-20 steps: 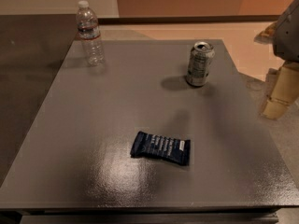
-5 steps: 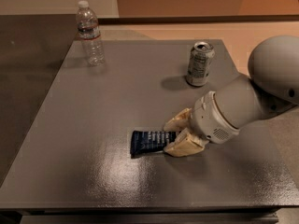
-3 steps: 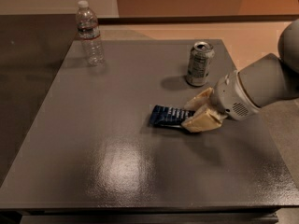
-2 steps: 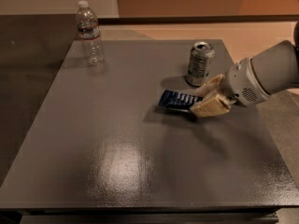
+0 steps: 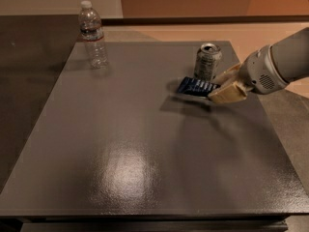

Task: Move rxbar blueberry near 7up can

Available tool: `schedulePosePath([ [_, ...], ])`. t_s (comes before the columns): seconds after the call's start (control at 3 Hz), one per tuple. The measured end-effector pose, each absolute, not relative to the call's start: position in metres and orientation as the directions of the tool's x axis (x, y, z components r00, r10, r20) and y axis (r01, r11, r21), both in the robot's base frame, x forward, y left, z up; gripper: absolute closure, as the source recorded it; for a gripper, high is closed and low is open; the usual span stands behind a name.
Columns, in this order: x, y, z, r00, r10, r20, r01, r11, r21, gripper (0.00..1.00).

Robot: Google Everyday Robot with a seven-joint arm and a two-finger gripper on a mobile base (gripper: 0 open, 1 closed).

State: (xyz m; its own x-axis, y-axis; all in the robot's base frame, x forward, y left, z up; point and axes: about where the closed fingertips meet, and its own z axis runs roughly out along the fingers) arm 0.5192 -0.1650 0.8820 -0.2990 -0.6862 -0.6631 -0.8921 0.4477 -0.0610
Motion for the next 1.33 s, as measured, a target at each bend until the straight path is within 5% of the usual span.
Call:
schedulePosePath([
  [1.33,0.539,-0.170,0.863,-0.276,-0.725,-0.631,-0.888,0.443,-0.121,0.12],
])
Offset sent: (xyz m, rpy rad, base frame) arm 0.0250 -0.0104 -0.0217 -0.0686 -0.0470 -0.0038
